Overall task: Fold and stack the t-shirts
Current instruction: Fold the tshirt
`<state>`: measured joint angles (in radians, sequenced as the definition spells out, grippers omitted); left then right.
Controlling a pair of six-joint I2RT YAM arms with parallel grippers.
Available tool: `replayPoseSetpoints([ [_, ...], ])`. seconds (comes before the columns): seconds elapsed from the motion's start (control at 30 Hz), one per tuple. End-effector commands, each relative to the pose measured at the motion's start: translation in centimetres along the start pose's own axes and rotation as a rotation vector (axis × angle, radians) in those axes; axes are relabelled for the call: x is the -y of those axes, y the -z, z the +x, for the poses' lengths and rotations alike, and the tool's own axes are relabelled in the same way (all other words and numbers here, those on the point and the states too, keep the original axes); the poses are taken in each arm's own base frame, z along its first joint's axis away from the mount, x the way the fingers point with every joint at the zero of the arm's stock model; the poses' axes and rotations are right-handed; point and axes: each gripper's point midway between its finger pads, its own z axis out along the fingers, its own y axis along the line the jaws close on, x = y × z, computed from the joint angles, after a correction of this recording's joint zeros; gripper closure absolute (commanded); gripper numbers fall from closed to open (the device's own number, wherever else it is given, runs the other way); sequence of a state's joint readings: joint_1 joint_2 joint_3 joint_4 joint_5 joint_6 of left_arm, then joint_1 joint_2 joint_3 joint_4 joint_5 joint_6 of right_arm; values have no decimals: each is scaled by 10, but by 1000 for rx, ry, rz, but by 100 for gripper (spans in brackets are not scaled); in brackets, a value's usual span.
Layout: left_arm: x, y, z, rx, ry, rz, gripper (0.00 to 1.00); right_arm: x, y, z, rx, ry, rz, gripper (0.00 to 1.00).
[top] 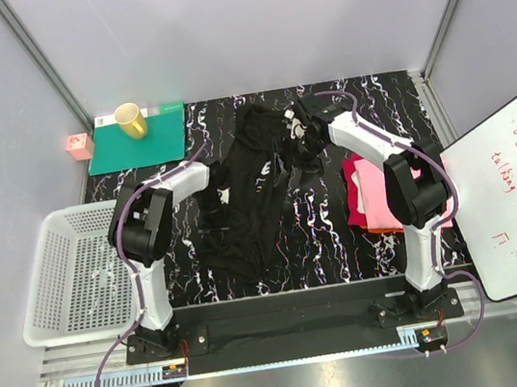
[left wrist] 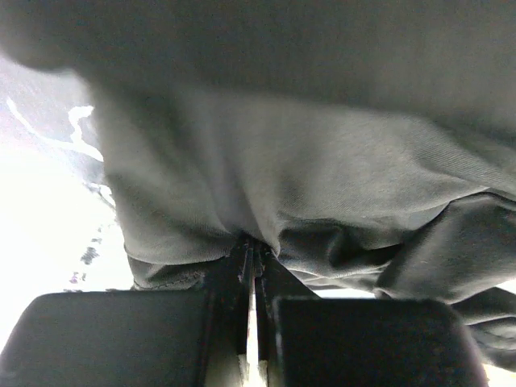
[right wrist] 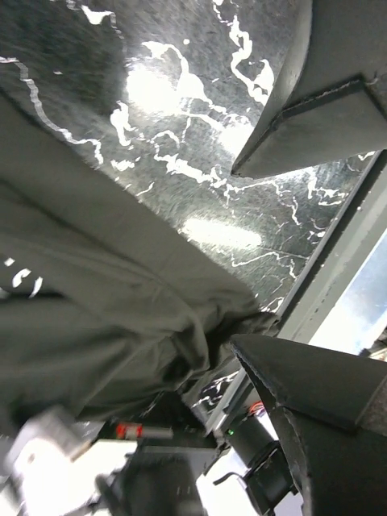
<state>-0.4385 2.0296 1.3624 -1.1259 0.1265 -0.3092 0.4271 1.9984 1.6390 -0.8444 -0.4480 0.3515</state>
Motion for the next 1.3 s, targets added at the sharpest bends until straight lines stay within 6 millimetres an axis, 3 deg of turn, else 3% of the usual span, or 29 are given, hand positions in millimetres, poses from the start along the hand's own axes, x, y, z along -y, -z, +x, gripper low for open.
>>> replayPoseSetpoints([
  [0.0, -6, -22, 8, -19, 26, -10, 100, -21, 30, -24, 121, 70, -21, 14],
  [0.17, 8, -20, 25, -28, 7, 29, 100, -19, 34, -25, 135, 88, -6, 13],
  [0.5, 76, -18, 62, -56, -119, 94, 100, 1, 33, -18, 131, 96, 69, 12],
  [0.63, 95, 10, 59, 26, -149, 149, 100, 18, 31, -30, 154, 88, 123, 12],
  [0.73, 102, 50, 43, 164, -170, 163, 100, 33, 30, -48, 176, 53, 144, 12],
  [0.77, 105, 69, 29, 239, -173, 162, 100, 38, 30, -54, 182, 37, 151, 12],
  [0.83, 102, 88, 17, 293, -160, 153, 100, 54, 27, -72, 192, -16, 142, 12],
  [0.87, 100, 103, -1, 347, -152, 154, 100, 58, 26, -79, 197, -33, 130, 12],
  [0.93, 93, 114, -18, 376, -132, 142, 100, 65, 23, -101, 215, -66, 91, 10],
  [0.97, 94, 130, -31, 420, -141, 154, 100, 65, 22, -107, 217, -68, 74, 5],
  [1.0, 85, 126, -44, 399, -111, 140, 100, 63, 23, -122, 241, -68, 60, 1],
  [1.1, 76, 138, -80, 417, -91, 134, 100, 59, 19, -149, 276, -60, 53, 0],
  [1.13, 76, 154, -95, 467, -89, 144, 100, 60, 17, -154, 276, -63, 61, 0],
  [1.17, 69, 146, -109, 448, -68, 135, 100, 65, 13, -152, 247, -82, 79, 0],
  [1.23, 66, 155, -130, 482, -33, 159, 100, 68, 2, -166, 247, -81, 82, 0],
  [1.27, 59, 145, -143, 468, 0, 153, 100, 69, -1, -167, 237, -88, 81, 0],
])
